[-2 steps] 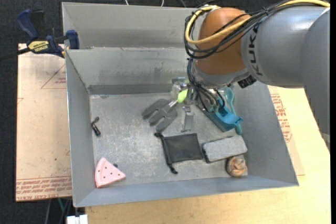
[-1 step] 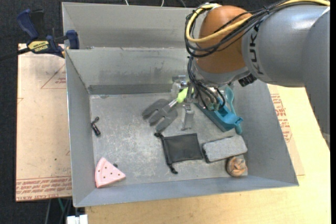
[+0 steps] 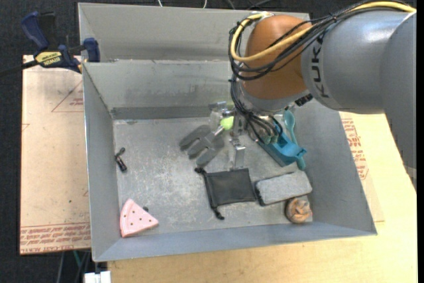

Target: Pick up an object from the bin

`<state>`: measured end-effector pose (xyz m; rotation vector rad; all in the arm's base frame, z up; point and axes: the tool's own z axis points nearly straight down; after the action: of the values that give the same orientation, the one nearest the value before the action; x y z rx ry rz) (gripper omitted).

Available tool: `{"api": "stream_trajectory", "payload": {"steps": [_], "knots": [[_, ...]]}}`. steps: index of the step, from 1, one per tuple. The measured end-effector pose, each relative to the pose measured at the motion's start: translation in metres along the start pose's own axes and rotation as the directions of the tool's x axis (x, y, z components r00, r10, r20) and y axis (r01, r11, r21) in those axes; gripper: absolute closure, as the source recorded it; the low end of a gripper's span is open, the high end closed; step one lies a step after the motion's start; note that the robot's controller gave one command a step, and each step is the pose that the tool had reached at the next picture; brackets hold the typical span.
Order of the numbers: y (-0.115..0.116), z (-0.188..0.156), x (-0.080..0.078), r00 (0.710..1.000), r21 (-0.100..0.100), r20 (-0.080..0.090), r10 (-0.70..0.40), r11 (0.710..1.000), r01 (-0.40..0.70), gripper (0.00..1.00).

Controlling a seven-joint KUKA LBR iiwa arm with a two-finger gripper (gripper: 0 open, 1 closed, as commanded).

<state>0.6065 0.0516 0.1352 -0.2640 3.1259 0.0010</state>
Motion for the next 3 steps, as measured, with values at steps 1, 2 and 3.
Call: {"api": "stream_trajectory", "payload": {"steps": [1, 2, 3], "knots": [[0.033, 0.034, 0.056, 0.993, -0.003, -0.002, -0.116, 0.993, 0.116, 0.0], [0.028, 0.041, 0.044, 0.959, -0.002, 0.0, -0.282, 0.959, 0.282, 0.0], [-0.033, 0.048, 0.037, 1.0, -0.005, -0.006, -0.031, 1.0, 0.03, 1.0]]}}
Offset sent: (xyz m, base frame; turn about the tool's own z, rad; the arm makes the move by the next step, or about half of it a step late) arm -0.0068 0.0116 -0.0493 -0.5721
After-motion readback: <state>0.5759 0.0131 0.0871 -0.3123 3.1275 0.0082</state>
